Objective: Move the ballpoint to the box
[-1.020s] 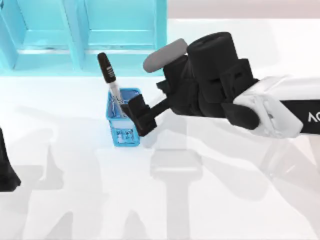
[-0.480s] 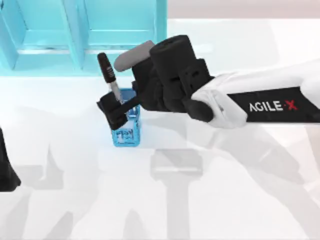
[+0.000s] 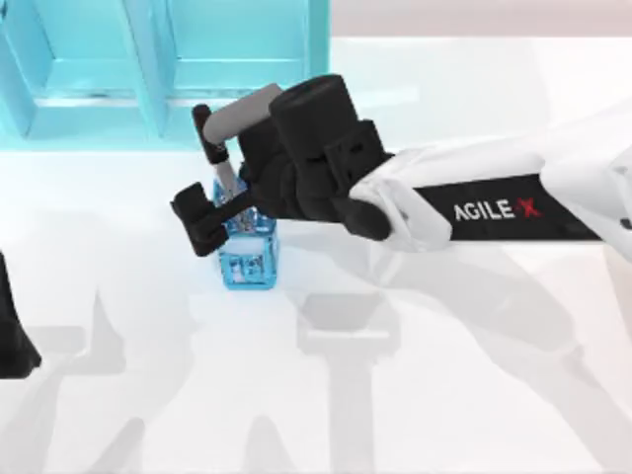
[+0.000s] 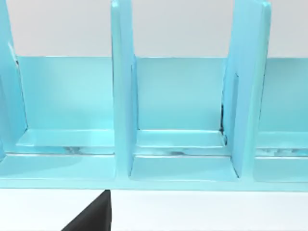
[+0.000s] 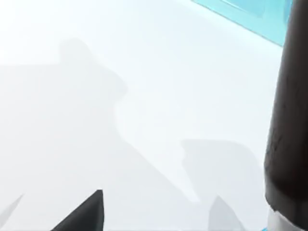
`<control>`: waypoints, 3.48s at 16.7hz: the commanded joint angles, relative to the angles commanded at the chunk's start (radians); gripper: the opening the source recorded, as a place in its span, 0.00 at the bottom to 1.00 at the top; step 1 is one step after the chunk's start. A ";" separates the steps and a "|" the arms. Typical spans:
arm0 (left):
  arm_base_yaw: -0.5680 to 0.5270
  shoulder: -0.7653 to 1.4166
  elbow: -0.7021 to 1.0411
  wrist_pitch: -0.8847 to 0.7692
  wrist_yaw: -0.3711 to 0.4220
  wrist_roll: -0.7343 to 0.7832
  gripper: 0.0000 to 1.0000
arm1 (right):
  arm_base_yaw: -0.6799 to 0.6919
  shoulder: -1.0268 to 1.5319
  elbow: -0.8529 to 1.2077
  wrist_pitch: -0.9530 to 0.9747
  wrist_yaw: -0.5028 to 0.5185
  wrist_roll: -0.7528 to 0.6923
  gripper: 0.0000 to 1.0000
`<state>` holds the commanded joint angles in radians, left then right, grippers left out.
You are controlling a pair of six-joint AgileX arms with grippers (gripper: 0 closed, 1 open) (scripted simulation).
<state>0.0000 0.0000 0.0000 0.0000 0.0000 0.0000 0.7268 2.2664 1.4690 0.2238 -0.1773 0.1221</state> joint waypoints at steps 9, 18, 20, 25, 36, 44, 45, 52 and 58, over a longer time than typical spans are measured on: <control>0.000 0.000 0.000 0.000 0.000 0.000 1.00 | 0.000 0.000 0.000 0.000 0.000 0.000 0.32; 0.000 0.000 0.000 0.000 0.000 0.000 1.00 | 0.000 0.000 0.000 0.000 0.000 0.000 0.00; 0.000 0.000 0.000 0.000 0.000 0.000 1.00 | 0.000 0.000 0.000 0.000 0.000 0.000 0.00; 0.000 0.000 0.000 0.000 0.000 0.000 1.00 | -0.030 -0.050 0.013 -0.037 -0.015 -0.017 0.00; 0.000 0.000 0.000 0.000 0.000 0.000 1.00 | -0.295 -0.499 -0.055 -0.454 -0.245 -0.166 0.00; 0.000 0.000 0.000 0.000 0.000 0.000 1.00 | -0.356 -0.527 -0.072 -0.487 -0.270 -0.208 0.00; 0.000 0.000 0.000 0.000 0.000 0.000 1.00 | -0.397 -0.546 -0.086 -0.506 -0.283 -0.233 0.00; 0.000 0.000 0.000 0.000 0.000 0.000 1.00 | -0.898 -0.783 -0.242 -0.697 -0.421 -0.499 0.00; 0.000 0.000 0.000 0.000 0.000 0.000 1.00 | -1.299 -1.010 -0.393 -0.847 -0.521 -0.716 0.00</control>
<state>0.0000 0.0000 0.0000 0.0000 0.0000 0.0000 -0.5717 1.2568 1.0757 -0.6234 -0.6987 -0.5942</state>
